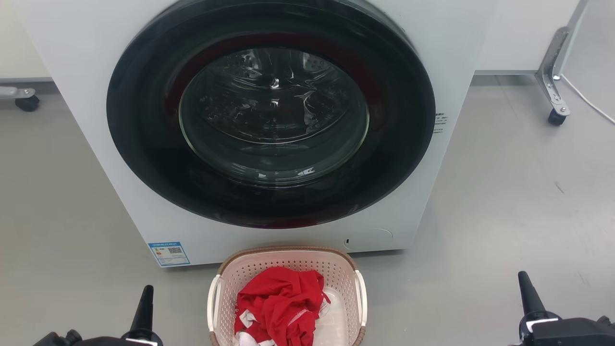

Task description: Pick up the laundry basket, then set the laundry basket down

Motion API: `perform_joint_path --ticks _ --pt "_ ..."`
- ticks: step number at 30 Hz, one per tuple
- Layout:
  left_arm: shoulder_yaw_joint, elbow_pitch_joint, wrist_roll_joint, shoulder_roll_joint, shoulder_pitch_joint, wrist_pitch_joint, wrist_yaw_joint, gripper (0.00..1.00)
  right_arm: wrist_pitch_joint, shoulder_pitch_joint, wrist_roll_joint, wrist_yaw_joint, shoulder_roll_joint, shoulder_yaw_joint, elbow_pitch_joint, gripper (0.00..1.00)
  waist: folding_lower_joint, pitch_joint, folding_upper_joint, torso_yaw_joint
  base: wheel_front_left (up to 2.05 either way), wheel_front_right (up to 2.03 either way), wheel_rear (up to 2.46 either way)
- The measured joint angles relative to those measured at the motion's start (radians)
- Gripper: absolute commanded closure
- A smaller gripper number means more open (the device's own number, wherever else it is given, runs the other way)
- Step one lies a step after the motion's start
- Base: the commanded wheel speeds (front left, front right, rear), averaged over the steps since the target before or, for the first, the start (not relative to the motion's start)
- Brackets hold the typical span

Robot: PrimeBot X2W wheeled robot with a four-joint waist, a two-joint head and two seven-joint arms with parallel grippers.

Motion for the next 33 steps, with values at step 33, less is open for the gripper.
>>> perform_joint_path --ticks 33 --pt "0.059 0.045 -0.345 -0.018 -0.088 0.086 -0.061 1.00 0.086 -0.054 0.328 0.061 0.020 -0.097 0.038 1.00 0.0000 0.000 0.0000 0.003 0.00 0.00 0.00"
